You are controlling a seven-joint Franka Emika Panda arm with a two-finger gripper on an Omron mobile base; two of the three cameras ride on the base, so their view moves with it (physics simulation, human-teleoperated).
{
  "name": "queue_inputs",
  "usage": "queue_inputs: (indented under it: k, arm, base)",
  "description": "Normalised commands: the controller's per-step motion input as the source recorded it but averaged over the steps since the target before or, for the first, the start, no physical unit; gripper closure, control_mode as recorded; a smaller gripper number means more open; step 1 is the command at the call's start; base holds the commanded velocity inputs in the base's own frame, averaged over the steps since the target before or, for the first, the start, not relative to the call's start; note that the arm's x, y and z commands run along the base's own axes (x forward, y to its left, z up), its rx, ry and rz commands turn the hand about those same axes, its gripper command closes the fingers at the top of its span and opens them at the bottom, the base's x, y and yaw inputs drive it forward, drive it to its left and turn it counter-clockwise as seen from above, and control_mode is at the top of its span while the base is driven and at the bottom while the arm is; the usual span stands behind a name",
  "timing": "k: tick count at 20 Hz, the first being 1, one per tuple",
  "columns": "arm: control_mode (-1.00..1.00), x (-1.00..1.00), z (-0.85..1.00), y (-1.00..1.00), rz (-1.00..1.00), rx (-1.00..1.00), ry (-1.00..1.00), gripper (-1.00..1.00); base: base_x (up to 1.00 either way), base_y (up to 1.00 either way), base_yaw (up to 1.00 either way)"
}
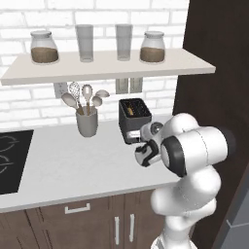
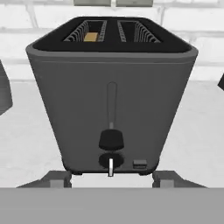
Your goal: Start the toaster. Once the lever pops up, take the bread to the plate on the dining counter.
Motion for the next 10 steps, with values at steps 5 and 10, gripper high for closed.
queue_inputs:
  k: [5,10]
  arm:
    - [-1.0,-0.73,0.99,0.0,0.0,0.01,-0.41,-1.0]
    - [-1.0,-0.63,1.0,0.0,0.0,0.03,-0.4,-1.0]
  base:
    - [0.0,0.0,0.0]
    - [0.0,0.0,0.0]
